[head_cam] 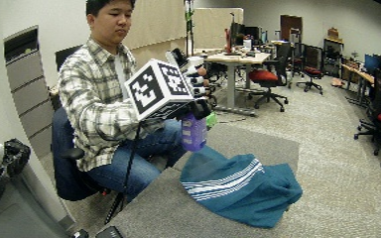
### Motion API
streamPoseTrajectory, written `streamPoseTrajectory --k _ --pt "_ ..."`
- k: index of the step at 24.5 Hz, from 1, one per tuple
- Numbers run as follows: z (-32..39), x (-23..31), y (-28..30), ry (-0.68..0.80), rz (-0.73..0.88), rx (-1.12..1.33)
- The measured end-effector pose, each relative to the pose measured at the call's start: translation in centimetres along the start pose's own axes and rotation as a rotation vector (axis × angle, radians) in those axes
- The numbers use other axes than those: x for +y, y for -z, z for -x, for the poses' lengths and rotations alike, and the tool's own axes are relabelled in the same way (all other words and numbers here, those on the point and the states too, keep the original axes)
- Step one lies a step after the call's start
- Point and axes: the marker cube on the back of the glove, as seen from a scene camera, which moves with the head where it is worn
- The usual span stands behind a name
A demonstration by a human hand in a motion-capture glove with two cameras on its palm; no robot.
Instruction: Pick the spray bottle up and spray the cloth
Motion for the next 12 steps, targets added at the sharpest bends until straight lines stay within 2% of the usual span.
streamPoseTrajectory --k 12 --pt "1.4 -4.4 -10.8 0.059 0.045 -0.203"
